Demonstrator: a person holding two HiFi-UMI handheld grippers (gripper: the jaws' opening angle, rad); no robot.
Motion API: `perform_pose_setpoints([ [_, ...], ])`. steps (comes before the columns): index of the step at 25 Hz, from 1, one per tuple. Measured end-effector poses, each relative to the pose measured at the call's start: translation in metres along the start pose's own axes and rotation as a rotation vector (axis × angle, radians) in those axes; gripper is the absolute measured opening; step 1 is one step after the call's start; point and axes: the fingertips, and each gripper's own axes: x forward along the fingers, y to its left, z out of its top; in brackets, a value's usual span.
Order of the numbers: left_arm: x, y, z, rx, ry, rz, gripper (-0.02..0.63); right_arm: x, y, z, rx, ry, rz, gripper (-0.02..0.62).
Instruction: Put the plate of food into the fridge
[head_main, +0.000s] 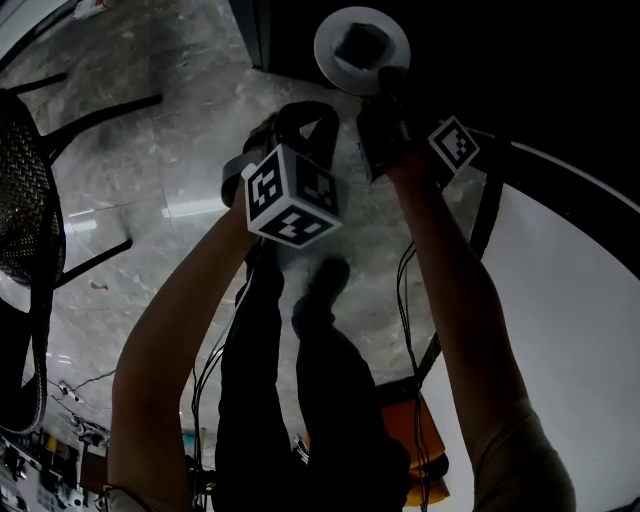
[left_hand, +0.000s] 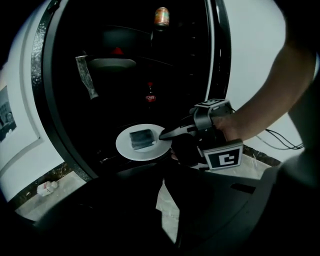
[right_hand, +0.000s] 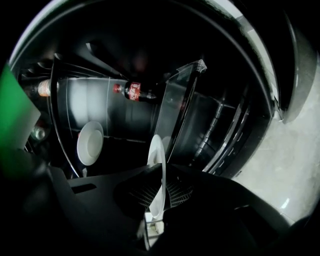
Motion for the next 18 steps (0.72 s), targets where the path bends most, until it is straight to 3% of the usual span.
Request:
perform_pose_setpoints([
  [18, 0.043, 0.013, 0.007, 0.080, 0.049, 0.030, 0.018, 0.004, 0.000, -0.003, 0.004, 0.036, 0.006, 0.034],
])
